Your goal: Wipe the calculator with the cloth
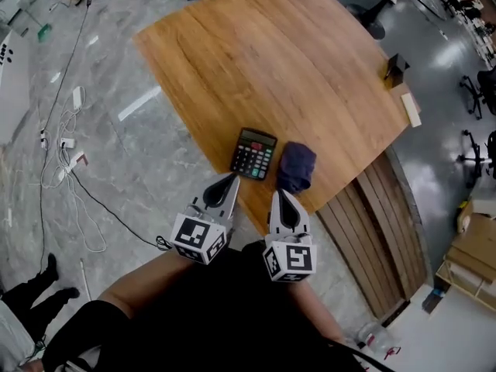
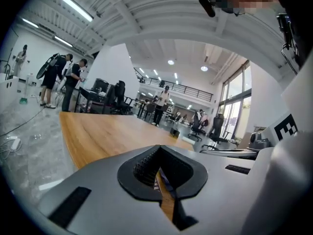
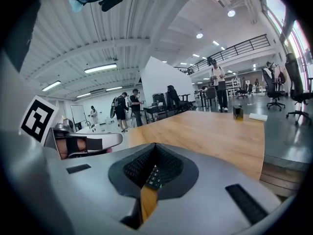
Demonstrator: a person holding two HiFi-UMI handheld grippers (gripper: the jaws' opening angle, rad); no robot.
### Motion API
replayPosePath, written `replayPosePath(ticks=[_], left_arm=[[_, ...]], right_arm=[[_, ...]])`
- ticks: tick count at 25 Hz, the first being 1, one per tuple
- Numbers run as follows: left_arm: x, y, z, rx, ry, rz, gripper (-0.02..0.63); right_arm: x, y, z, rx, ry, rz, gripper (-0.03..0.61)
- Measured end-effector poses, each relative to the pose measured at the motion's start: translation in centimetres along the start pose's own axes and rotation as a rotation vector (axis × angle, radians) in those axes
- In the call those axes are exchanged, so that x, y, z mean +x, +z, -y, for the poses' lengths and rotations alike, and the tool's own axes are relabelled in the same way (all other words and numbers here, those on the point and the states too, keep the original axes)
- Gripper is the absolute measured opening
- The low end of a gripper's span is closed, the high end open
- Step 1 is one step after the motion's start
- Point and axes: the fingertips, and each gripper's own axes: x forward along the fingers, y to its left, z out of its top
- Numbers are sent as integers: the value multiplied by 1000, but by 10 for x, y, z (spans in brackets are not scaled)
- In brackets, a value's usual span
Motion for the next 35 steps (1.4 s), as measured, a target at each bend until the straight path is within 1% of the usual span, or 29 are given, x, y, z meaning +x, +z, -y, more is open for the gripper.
replayPosePath(ticks=[5,8,10,12,14,17,19,20,25,26,29,32,35], left_arm=[[27,-13,-18,-4,-2,-43,6],[47,-33,-29,10,22,-98,6],[59,-46,-37,-17,28,-119,6],[68,-58,-43,-77,1,-131,6],[76,-75,-52,-112,-12,-168,8],[85,-98,-67,-127,20,-229,8],[89,-111,-75,-126,44,-262,8],[92,-117,-78,-128,50,-278,8],[96,-142,-87,-173,47,-345,80],[96,-145,-86,-191,37,-350,92],[97,-149,-83,-243,-7,-361,98],[96,-150,-84,-262,-25,-367,109],[97,-145,-88,-281,-35,-346,110]], right_arm=[[38,-14,15,0,-5,-61,15],[56,-31,27,-12,10,-111,15],[71,-47,36,-35,27,-160,15],[88,-68,46,-52,36,-219,15],[103,-92,57,-54,34,-277,15],[119,-119,69,-59,39,-348,15],[127,-130,73,-78,45,-385,15],[130,-134,73,-89,47,-396,15],[141,-146,67,-99,70,-405,15],[143,-149,66,-97,67,-412,15],[146,-155,69,-79,48,-434,15],[147,-157,69,-91,35,-442,15],[147,-158,69,-106,17,-454,15]])
